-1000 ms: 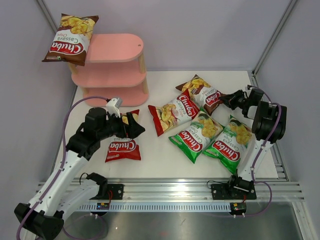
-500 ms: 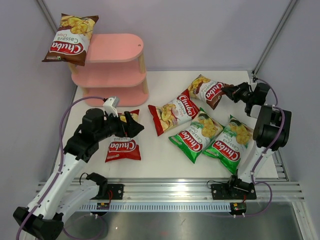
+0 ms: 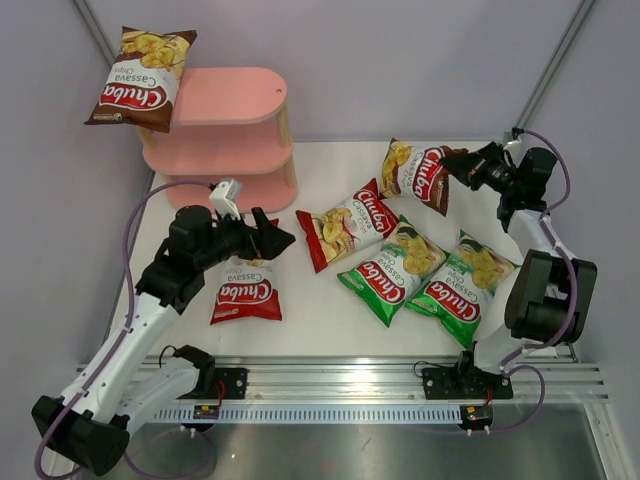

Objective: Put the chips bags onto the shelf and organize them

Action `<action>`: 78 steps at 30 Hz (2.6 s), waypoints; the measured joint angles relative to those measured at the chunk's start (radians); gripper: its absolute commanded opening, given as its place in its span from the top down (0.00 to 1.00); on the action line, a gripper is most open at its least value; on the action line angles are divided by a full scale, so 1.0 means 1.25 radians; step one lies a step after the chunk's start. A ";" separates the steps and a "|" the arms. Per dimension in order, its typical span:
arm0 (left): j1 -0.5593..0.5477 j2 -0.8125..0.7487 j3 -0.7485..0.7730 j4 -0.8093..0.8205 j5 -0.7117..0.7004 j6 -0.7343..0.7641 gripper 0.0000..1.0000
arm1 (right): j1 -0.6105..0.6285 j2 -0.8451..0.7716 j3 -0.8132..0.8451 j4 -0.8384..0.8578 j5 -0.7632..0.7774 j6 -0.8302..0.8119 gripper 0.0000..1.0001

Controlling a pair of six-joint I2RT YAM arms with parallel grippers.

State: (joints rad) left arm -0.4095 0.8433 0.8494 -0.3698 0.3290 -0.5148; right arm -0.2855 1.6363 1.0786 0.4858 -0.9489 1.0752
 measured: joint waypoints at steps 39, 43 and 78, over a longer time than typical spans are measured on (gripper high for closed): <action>0.003 0.075 -0.045 0.536 0.358 -0.114 0.01 | 0.341 -0.337 0.151 0.180 -0.221 0.263 1.00; 0.003 0.080 -0.095 0.704 0.408 -0.220 0.01 | 0.392 -0.336 0.205 0.222 -0.220 0.296 1.00; -0.052 0.021 -0.114 0.831 0.429 -0.353 0.91 | 0.441 -0.302 0.283 -0.030 -0.092 -0.001 0.01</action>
State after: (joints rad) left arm -0.4744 0.8692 0.7071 0.6685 0.8654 -0.9565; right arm 0.2661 1.2591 1.4319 0.4488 -1.0637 1.0744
